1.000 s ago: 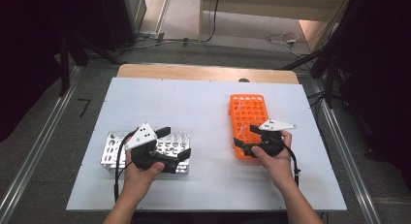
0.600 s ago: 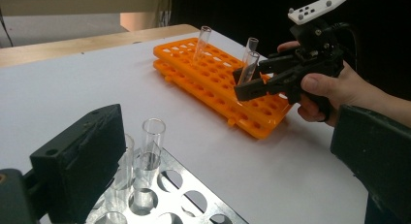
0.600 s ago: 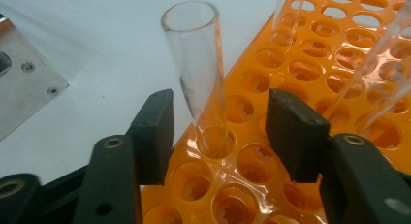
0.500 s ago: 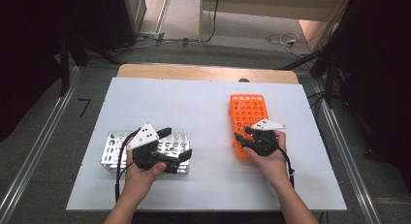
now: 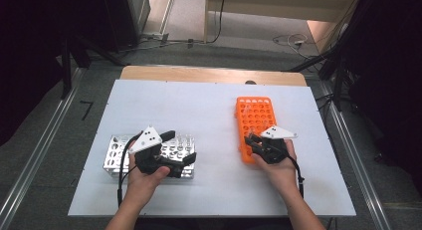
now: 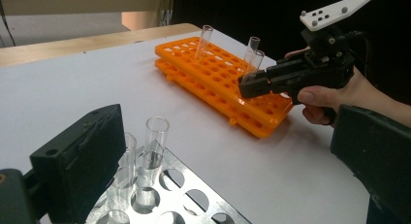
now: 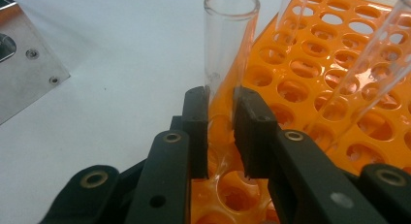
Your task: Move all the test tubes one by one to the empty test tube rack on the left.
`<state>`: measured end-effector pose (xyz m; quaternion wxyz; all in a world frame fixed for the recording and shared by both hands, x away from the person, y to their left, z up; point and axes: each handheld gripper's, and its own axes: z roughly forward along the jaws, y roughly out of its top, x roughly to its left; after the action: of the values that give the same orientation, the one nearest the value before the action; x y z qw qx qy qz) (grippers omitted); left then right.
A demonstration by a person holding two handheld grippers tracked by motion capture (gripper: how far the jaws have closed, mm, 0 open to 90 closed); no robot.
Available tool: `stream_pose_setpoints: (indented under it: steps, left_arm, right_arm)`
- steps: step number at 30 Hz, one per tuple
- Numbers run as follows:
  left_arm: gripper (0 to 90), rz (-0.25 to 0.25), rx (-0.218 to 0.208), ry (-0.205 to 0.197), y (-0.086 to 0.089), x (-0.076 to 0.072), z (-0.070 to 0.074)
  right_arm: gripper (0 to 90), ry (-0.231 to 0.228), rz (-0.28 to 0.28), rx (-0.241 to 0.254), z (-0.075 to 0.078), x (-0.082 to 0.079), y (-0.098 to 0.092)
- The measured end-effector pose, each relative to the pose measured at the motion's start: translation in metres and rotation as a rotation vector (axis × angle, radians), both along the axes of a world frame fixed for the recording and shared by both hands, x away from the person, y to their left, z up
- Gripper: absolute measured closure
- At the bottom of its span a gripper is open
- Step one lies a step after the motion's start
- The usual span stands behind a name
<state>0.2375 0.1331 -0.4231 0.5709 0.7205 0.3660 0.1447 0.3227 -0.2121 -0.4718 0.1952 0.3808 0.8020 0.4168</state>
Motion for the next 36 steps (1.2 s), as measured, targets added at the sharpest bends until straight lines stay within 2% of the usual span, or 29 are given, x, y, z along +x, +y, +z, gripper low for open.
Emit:
stream_pose_setpoints:
  steps: [6, 9, 16, 24, 27, 36]
  left_arm:
    - [0.0, -0.003, 0.001, -0.008, -0.003, -0.001, 0.0]
    - [0.0, -0.01, 0.013, -0.012, -0.004, -0.002, 0.002]
    - [0.0, -0.029, 0.009, -0.021, -0.008, -0.004, 0.005]
    - [0.0, -0.057, 0.004, -0.03, -0.015, -0.007, 0.01]
    - [1.0, -0.069, -0.014, -0.024, -0.016, -0.007, 0.011]
    - [15.4, -0.072, -0.011, -0.021, -0.025, -0.01, 0.014]
  right_arm:
    - [74.3, -0.023, -0.001, 0.028, 0.007, -0.001, -0.004]
    - [74.3, -0.037, 0.007, 0.053, 0.016, -0.003, -0.006]
    - [74.4, -0.066, 0.036, 0.096, 0.038, -0.012, -0.013]
    - [74.3, -0.068, 0.131, 0.103, 0.051, -0.027, -0.001]
    - [74.3, -0.067, 0.173, 0.106, 0.054, -0.033, 0.007]
    - [74.3, -0.054, 0.288, 0.096, 0.058, -0.05, 0.032]
